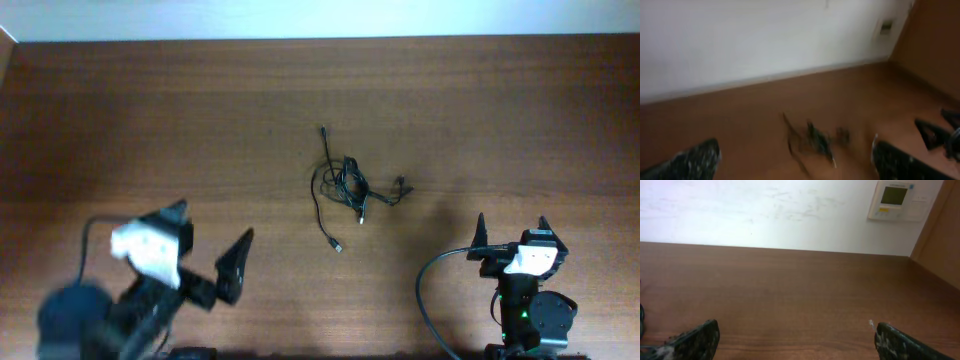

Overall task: Untangle cables
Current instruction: 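Move the left gripper forward over the black cable bundle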

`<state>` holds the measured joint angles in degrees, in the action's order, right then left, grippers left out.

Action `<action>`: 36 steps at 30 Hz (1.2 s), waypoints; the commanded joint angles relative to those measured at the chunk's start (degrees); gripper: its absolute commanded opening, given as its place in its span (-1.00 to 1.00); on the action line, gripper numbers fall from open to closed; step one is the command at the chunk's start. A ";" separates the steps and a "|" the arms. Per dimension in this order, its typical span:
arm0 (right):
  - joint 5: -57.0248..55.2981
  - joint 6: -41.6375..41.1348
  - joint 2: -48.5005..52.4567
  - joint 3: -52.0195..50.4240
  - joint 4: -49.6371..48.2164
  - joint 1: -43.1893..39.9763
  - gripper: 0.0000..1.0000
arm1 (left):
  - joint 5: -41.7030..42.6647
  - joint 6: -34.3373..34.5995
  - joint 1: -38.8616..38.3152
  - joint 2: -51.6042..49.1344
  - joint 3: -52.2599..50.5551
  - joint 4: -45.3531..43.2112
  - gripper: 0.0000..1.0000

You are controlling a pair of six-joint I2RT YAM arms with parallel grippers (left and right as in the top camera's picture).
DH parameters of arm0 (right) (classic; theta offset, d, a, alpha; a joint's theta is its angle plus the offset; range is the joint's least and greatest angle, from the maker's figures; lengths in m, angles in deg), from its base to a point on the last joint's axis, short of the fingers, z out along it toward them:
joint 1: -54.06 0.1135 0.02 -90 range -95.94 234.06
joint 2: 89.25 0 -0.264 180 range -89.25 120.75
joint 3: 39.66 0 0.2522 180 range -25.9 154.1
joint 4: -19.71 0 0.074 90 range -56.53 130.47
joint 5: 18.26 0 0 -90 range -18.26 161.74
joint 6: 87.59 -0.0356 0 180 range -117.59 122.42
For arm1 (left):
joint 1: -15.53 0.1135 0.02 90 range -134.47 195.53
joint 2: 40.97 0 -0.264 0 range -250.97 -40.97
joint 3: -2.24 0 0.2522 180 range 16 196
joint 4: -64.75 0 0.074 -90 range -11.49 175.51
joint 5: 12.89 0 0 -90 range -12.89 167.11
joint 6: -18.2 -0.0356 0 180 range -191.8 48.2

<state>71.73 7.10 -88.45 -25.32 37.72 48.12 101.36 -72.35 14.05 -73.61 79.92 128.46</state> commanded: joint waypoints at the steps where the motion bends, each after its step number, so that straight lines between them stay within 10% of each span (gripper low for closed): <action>1: -0.50 -0.44 -0.39 -0.26 0.33 0.31 0.97 | 5.40 0.33 0.13 -14.36 10.10 8.70 0.98; 13: -0.52 -0.44 -0.39 -0.24 0.33 0.31 0.97 | 6.95 0.37 0.11 -52.61 17.88 29.94 0.99; 15: -0.50 -0.44 -0.39 -0.24 0.33 0.31 0.97 | 7.17 0.37 0.07 -59.14 17.88 30.91 -0.84; 16: -0.50 -0.44 -0.39 -0.24 0.33 0.31 0.97 | 7.76 0.37 0.07 -61.42 17.86 31.36 -1.00; 29: -0.50 -0.44 -0.39 -0.26 0.33 0.31 0.97 | 7.04 10.19 -11.45 -74.18 17.55 20.24 -1.00; 36: -0.50 -0.44 -0.39 -0.26 0.33 0.31 0.97 | -4.83 24.79 -21.00 -74.18 17.55 6.19 0.15</action>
<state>71.73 7.08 -88.45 -25.32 37.72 48.12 102.30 -56.46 -3.52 -147.64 97.19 138.34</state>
